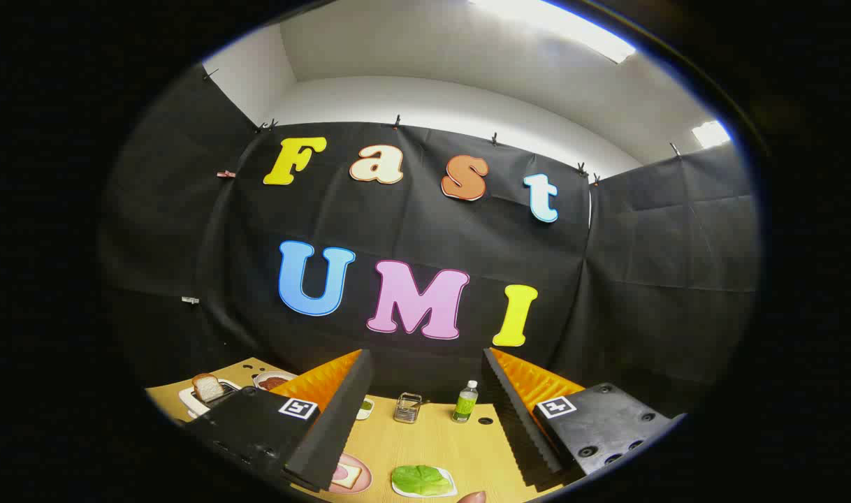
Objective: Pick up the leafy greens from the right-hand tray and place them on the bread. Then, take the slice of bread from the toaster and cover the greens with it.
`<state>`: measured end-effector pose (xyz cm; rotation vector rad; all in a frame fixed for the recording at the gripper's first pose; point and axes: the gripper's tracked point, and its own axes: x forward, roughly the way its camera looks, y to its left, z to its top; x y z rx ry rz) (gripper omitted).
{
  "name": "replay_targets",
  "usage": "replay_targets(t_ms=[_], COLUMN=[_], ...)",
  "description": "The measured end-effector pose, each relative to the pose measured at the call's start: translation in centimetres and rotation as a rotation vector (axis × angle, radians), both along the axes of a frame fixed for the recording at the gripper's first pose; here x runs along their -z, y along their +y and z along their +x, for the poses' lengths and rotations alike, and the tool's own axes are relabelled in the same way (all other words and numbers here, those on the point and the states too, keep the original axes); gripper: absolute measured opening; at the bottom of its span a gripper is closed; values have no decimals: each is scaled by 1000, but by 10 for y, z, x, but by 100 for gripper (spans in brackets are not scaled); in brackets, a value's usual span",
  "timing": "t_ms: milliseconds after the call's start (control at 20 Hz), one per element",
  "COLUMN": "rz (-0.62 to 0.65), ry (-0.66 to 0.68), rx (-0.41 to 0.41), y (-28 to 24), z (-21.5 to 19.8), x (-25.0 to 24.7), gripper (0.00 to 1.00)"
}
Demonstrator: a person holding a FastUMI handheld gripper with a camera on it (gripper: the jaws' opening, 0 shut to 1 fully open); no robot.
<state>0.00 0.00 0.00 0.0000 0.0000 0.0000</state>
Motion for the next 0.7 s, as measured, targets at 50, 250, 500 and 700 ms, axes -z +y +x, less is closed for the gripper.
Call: replay_targets(t_ms=[50, 250, 500, 700], rz=[1, 0, 2, 4], ry=[0, -2, 5, 9], rx=[1, 1, 6, 7], y=[0, -2, -5, -5], z=[0, -1, -2, -1], x=[0, 0, 2, 4], gripper=[98, 98, 98, 98])
